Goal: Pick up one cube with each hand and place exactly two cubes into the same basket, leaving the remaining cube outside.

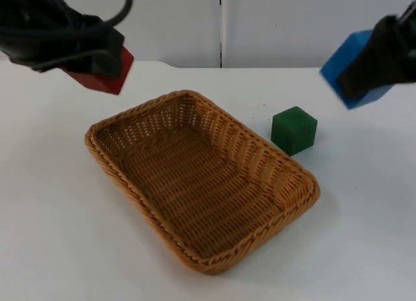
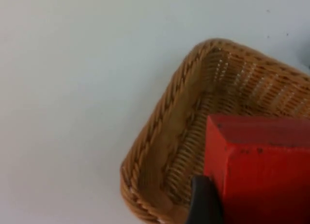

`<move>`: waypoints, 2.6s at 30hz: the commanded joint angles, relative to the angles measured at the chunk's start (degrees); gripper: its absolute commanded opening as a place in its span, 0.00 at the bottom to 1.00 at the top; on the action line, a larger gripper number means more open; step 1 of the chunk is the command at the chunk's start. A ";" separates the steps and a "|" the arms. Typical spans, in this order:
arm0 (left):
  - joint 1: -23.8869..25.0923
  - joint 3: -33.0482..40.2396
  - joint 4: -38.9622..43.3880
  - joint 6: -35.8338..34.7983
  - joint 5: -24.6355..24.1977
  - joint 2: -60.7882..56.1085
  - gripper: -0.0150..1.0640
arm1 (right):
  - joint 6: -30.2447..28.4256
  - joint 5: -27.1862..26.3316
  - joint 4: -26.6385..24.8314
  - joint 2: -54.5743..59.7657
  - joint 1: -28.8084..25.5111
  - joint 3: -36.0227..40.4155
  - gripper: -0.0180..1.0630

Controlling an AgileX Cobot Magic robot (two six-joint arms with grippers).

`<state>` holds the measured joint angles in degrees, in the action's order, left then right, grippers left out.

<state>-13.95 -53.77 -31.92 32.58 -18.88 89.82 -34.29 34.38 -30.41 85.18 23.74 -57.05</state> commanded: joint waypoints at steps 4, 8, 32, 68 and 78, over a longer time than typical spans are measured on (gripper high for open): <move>-0.36 -4.27 -3.24 0.46 -2.81 6.71 0.01 | -4.61 -7.25 -1.37 5.05 6.10 -0.50 0.02; -0.36 -6.57 -8.39 6.11 -5.83 10.35 0.01 | -4.99 -12.77 -1.37 7.96 9.80 -0.50 0.02; -0.36 -10.02 -29.45 25.59 -4.85 25.67 0.01 | -5.13 -27.04 -1.85 26.59 14.33 -0.50 0.02; -0.23 -10.02 -30.18 26.29 -7.80 17.10 0.90 | -5.13 -26.04 -1.70 13.57 14.22 -0.50 0.63; -0.23 -10.02 -27.15 26.29 -7.80 -0.85 0.90 | -5.13 -23.21 -1.70 -2.06 14.22 -0.50 0.63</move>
<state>-13.95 -63.43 -61.10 58.69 -26.13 93.32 -38.91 10.30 -31.96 86.87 37.68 -57.38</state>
